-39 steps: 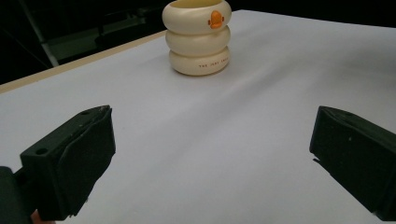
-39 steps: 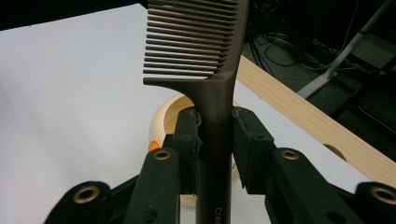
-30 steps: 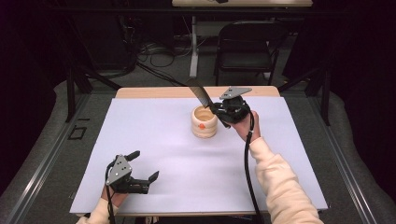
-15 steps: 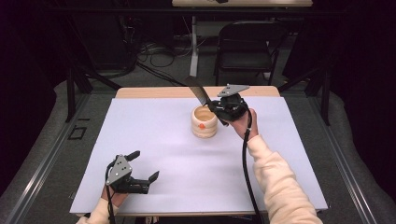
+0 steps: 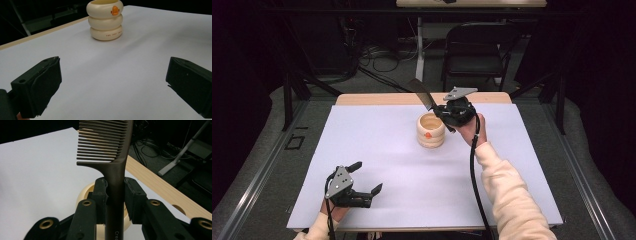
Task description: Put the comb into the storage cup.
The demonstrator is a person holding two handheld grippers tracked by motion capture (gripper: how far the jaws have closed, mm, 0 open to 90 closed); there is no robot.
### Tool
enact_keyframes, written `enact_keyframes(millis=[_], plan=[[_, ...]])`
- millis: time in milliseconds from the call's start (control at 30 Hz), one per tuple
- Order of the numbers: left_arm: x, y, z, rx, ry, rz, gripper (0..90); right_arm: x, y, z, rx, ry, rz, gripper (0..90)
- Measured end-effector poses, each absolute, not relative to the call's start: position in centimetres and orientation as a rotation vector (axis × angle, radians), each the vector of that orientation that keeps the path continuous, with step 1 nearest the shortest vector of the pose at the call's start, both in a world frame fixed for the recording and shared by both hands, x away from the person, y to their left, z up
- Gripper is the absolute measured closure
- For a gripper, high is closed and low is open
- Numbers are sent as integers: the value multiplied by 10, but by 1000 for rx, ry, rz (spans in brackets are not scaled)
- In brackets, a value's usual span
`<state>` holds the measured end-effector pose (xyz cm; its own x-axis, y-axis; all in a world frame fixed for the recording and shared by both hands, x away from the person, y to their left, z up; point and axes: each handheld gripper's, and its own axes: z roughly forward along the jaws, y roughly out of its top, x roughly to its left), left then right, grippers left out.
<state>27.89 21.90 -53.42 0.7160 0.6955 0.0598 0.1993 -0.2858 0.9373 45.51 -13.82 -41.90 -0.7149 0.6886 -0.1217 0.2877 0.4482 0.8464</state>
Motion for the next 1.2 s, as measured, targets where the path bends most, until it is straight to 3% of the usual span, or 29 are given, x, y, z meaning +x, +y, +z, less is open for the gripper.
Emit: enact_keyframes(millis=[1200], plan=[[279,219,-534,1832,697,568,1,473,-117,-410,809,2242,1199,722]])
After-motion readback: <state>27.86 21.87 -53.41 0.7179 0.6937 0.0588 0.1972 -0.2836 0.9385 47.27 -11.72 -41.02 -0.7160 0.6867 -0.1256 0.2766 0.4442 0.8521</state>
